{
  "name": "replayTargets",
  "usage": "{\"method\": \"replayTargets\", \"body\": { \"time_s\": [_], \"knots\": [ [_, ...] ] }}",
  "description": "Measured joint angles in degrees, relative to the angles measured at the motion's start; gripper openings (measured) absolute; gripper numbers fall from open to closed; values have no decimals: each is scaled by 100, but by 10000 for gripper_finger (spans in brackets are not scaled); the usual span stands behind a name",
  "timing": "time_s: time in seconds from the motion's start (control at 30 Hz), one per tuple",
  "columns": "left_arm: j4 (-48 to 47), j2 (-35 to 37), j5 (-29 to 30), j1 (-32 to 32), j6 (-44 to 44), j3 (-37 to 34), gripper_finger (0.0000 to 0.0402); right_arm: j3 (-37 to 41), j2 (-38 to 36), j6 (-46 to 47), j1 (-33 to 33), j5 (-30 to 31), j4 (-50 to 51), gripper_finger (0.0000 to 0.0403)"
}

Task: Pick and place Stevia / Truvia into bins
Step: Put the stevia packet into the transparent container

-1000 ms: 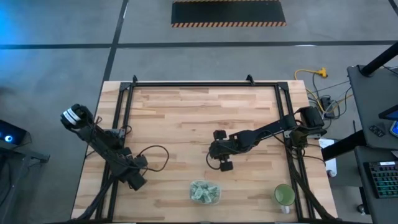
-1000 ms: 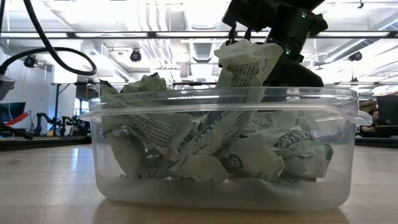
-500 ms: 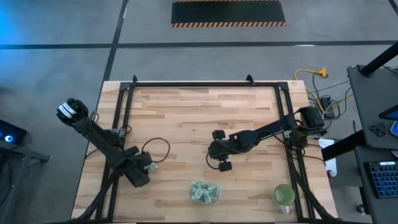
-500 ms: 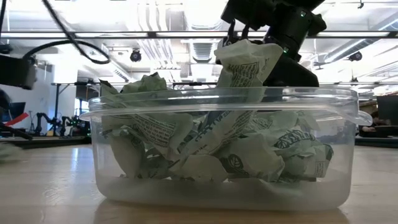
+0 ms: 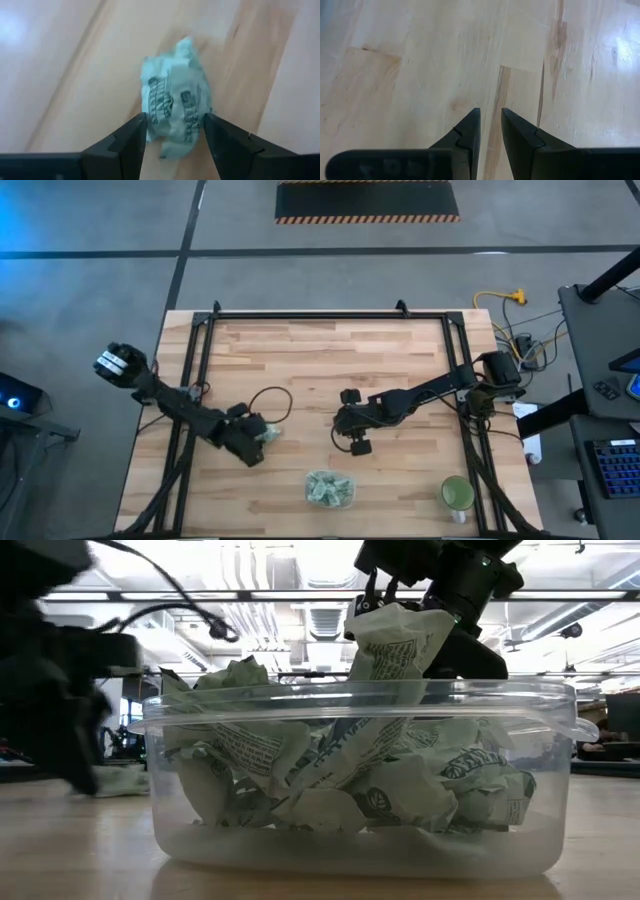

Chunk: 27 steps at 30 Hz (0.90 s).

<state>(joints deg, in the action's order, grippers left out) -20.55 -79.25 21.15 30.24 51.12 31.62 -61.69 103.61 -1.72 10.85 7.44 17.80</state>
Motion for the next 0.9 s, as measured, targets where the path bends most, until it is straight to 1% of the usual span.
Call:
{"method": "replayTargets", "body": {
  "time_s": [0.1, 0.2, 0.33, 0.5, 0.63, 0.77, 0.9],
  "knots": [
    [652, -165, -52, -362, -705, 26, 182, 0, 0, 0, 0, 0, 5, 68],
    [1116, -283, -111, -576, -1257, 74, 182, 0, 0, 3, 0, 0, 71, 68],
    [1194, -316, -114, -674, -1566, 168, 182, 0, 0, 10, 0, 2, 268, 68],
    [817, -187, -176, -666, -1543, 232, 182, 0, 0, 55, 0, 2, 306, 68],
    [440, -148, -428, -665, -1221, 243, 182, 0, 0, 68, -2, 2, 302, 68],
    [348, -148, -695, -662, -1094, 243, 180, 0, 0, 69, -1, 2, 297, 68],
    [347, -148, -715, -662, -1096, 250, 164, 0, 0, 69, 0, 2, 297, 68]
  ]
}}
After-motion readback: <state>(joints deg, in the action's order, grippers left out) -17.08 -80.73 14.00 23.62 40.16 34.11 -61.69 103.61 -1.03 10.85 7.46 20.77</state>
